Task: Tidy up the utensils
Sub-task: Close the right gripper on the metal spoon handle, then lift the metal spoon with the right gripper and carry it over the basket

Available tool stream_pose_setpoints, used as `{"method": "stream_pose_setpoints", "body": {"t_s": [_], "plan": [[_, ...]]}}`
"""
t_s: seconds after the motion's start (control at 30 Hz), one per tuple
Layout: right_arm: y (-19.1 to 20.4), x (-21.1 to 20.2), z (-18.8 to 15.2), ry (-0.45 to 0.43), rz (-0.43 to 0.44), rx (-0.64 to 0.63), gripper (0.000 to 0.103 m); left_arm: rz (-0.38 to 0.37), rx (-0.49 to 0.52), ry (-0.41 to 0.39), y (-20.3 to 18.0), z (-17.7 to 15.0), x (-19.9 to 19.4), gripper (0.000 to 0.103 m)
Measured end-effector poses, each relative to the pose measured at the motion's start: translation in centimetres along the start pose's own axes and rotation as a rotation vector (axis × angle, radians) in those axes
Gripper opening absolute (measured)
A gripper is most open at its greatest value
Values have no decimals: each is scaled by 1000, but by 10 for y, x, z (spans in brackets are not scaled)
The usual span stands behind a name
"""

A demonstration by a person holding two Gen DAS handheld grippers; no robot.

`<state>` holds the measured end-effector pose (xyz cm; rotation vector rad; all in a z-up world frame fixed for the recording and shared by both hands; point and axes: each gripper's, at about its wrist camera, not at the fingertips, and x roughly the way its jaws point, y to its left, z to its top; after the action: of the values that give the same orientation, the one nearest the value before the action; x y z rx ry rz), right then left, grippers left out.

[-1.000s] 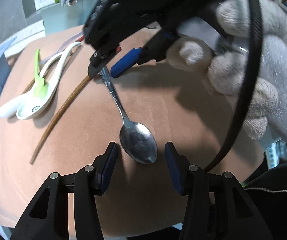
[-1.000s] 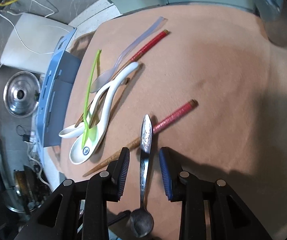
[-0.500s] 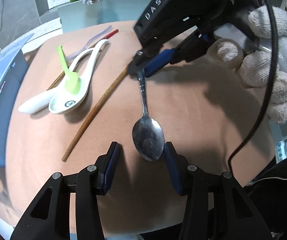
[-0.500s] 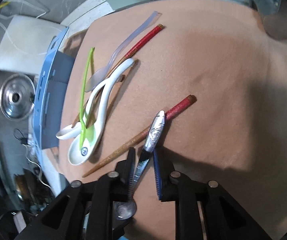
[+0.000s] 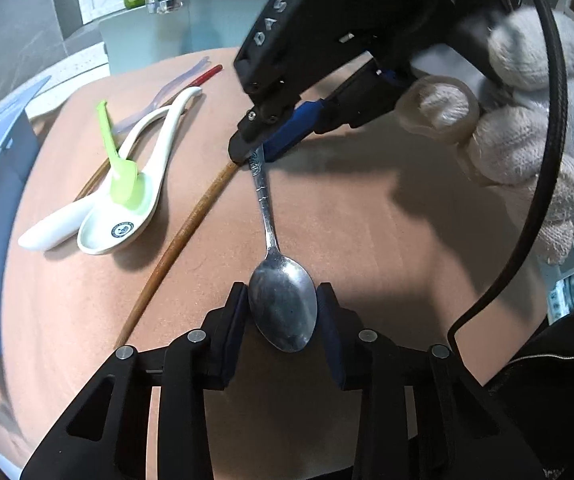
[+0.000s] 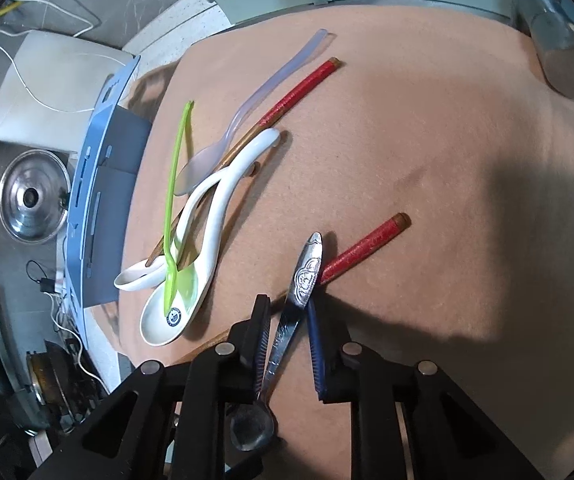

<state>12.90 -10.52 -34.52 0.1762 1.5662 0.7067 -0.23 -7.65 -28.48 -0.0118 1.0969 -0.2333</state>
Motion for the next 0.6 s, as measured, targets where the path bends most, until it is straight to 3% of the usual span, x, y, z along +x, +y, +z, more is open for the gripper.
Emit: {"method": "stream_pose_setpoints", "body": {"t_s": [0.13,0.33,0.6], "plan": [[0,2,-4,16,40,-7,19,-1,16,3,4,4,3,34],[7,3,-6,2,1,-67,15,-20,3,4,22,3,1,34],[-9,-3,-12,3,69,14,9,-88,-49,-5,35,-3,-7,34]]}}
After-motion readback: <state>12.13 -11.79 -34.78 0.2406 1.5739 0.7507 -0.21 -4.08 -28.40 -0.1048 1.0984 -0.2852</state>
